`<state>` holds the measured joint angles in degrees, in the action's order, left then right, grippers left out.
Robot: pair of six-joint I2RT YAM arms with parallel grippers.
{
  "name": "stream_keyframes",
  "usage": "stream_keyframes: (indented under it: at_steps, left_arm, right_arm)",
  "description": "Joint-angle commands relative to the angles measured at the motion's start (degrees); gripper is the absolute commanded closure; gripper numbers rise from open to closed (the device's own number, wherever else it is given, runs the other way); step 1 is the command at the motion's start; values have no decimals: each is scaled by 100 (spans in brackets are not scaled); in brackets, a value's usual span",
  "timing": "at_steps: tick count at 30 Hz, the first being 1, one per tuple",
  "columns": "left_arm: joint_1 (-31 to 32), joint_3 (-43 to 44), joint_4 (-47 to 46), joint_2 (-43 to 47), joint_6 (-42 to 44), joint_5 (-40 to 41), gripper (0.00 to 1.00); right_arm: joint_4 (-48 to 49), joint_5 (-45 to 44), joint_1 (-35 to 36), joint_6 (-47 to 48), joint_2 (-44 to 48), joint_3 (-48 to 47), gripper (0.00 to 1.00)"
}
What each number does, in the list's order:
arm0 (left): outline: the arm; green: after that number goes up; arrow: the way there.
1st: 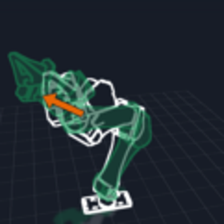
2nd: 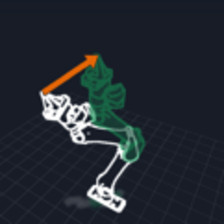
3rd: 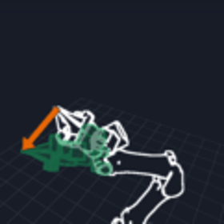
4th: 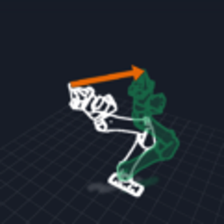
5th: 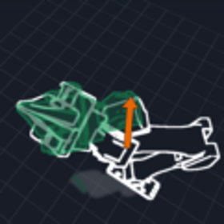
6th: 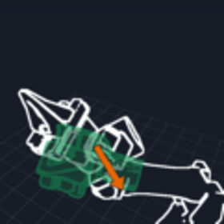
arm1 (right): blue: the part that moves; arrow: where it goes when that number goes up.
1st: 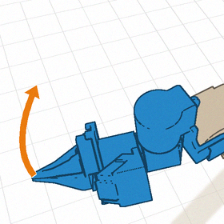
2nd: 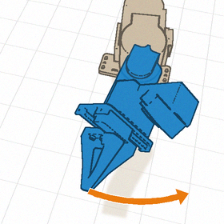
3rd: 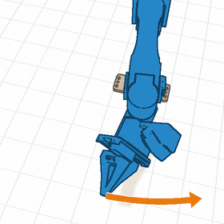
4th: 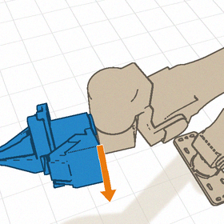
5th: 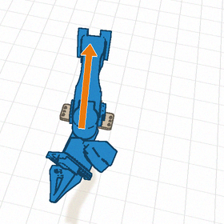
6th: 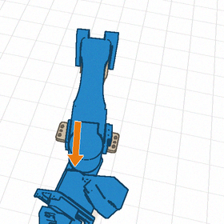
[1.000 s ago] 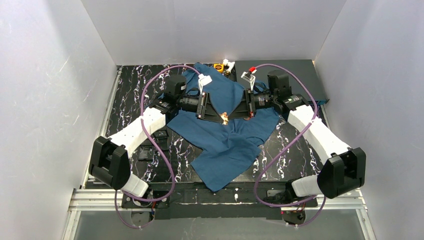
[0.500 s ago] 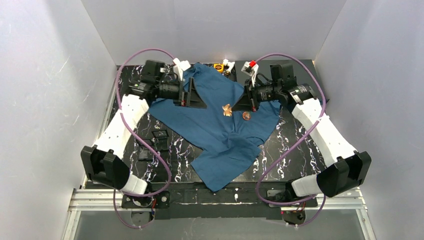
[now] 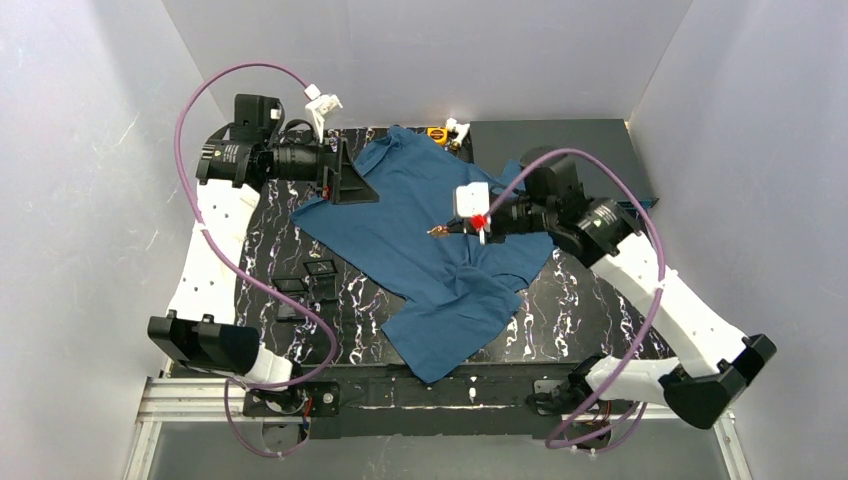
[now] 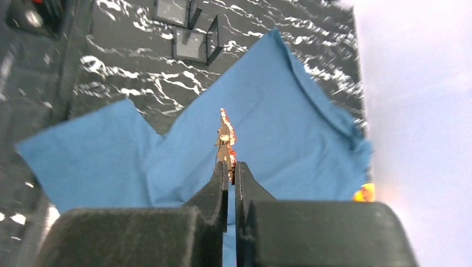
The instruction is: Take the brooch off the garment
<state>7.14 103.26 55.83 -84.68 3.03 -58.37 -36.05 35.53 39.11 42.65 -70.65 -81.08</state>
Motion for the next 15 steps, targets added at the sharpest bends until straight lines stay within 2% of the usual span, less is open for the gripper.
stream_keyframes:
  at_steps: [1, 7, 12, 15]
  left_arm:
    - [159, 33, 783, 186, 1085, -428, 2]
    - [987, -39, 822, 269, 1602, -295, 2]
    - [1865, -276, 849, 259, 1837, 179, 4]
    - [2250, -232, 853, 128, 1827, 427, 9]
  right_arm:
    - [631, -396, 379, 2304, 497, 581, 99]
    - [1826, 19, 564, 4012, 1262, 2031, 99]
    - [2877, 365, 622, 4456, 1607, 2800, 99]
    - [2963, 557, 639, 4616, 1709, 2968, 99]
